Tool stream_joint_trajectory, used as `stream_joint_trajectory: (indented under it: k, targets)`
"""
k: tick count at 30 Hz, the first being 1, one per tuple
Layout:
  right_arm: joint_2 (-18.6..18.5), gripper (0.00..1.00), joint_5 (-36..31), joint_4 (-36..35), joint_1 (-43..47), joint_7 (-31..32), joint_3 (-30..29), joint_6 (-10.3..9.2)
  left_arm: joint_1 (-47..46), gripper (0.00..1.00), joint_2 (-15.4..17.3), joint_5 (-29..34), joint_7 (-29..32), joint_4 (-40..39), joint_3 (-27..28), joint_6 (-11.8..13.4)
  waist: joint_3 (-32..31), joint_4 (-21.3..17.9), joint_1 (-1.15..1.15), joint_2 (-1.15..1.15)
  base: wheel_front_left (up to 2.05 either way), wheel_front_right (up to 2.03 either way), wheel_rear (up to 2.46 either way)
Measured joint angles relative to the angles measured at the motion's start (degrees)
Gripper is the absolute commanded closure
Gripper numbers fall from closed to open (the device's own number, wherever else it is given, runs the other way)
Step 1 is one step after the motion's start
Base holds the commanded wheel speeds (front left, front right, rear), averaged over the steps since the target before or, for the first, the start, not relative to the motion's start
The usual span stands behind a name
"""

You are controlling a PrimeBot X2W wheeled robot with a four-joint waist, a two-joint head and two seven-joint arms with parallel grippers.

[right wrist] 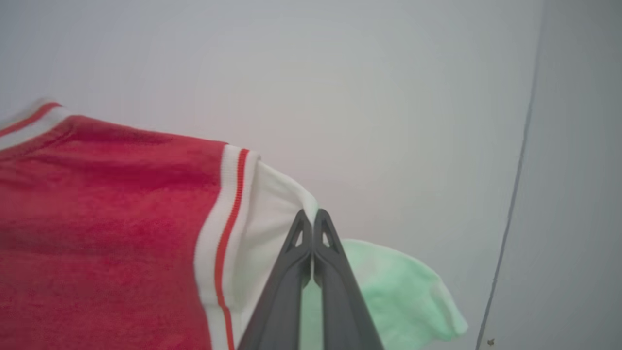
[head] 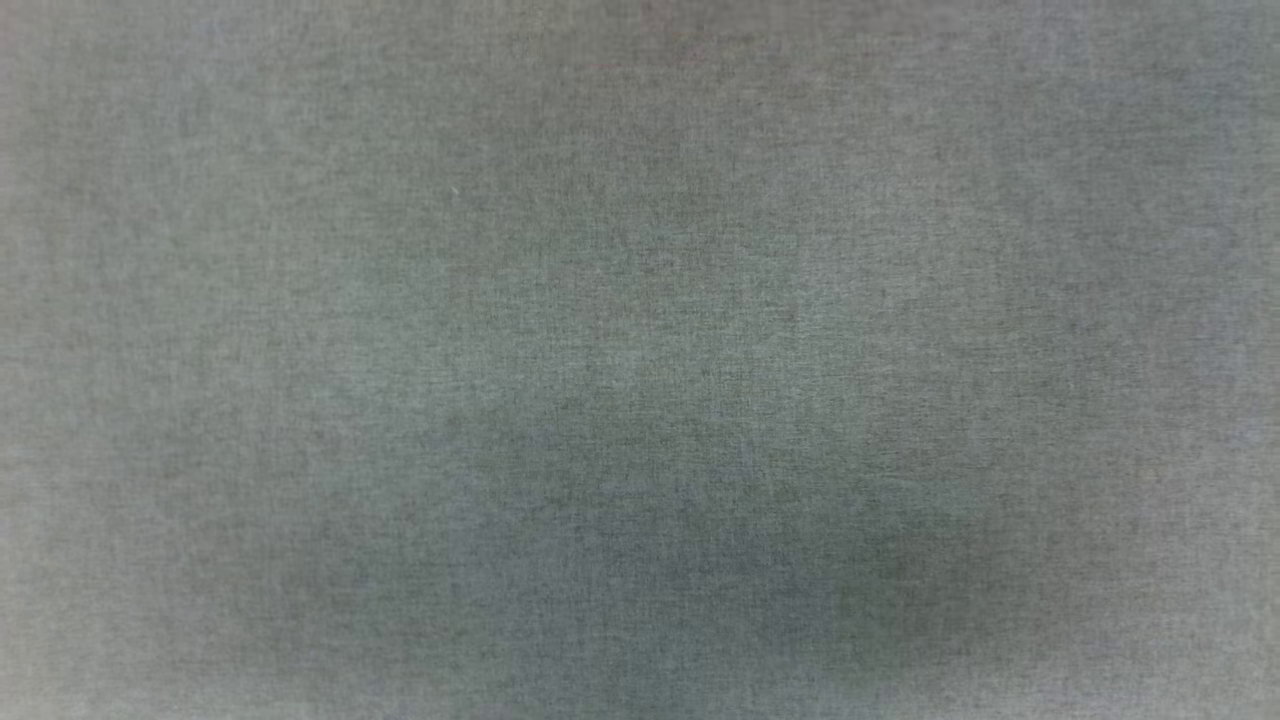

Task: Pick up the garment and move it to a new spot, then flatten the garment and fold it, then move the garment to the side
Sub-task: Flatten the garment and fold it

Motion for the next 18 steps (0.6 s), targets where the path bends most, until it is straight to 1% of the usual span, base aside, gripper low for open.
stream_joint_trajectory:
  k: [2, 3, 5, 8, 10, 12, 13, 16, 18]
  targets:
    - [1.25, 1.00, -0.01, 2.10, -0.57, -0.34, -0.33, -0.01, -0.21, 1.00, -0.48, 0.57, -0.13, -0.52, 1.72, 0.00, -0.61, -0.09, 0.00, 0.00, 0.00, 0.00, 0.00]
    - [1.85, 1.00, -0.23, 2.50, -0.32, -0.18, 0.07, -0.01, 0.23, 1.00, -0.43, 1.52, -0.14, -1.22, 1.49, 0.00, -0.97, -0.11, 0.00, 0.00, 0.00, 0.00, 0.00]
    - [2.46, 1.00, -0.40, 2.74, 0.76, 0.48, 0.89, -0.01, 2.67, 1.00, -0.33, 1.36, -0.26, -2.37, 1.46, 0.00, -1.72, -0.14, 0.00, 0.00, 0.00, 0.00, 0.00]
    - [2.31, 1.00, 0.49, 1.58, 5.15, 2.59, 2.46, -0.01, 9.67, 1.00, 1.48, -1.07, -0.23, -6.24, -0.45, 0.01, -2.79, -0.20, 0.00, 0.00, 0.00, 0.00, 0.00]
    - [2.05, 1.00, 2.77, -0.93, 9.77, 4.83, 3.70, -0.01, 14.62, 1.00, 3.36, -3.58, 0.64, -10.72, -1.92, 0.01, -3.50, -0.24, 0.00, 0.00, 0.00, 0.00, 0.00]
    - [0.40, 1.00, 3.76, -4.57, 14.55, 6.71, 5.80, -0.01, 20.52, 1.00, 5.72, -7.08, 1.58, -15.83, -3.04, 0.01, -4.23, -0.21, 0.00, 0.00, 0.00, 0.00, 0.00]
    - [-0.85, 1.00, 4.43, -6.81, 16.95, 7.64, 6.91, -0.01, 23.72, 1.00, 7.33, -7.71, 2.00, -18.29, -4.21, 0.01, -4.58, -0.18, 0.00, 0.00, 0.00, 0.00, 0.00]
    - [-5.06, 1.00, 8.34, -13.90, 24.98, 10.32, 9.07, -0.01, 33.22, 1.00, 11.10, -10.09, 1.98, -24.61, -7.11, 0.01, -5.64, 0.08, 0.00, 0.00, 0.00, 0.00, 0.00]
    - [-8.13, 1.00, 10.66, -18.79, 30.87, 12.26, 10.67, -0.01, 38.89, 1.00, 12.80, -11.96, 1.47, -28.21, -8.45, 0.01, -6.48, 0.30, 0.00, 0.00, 0.00, 0.00, 0.00]
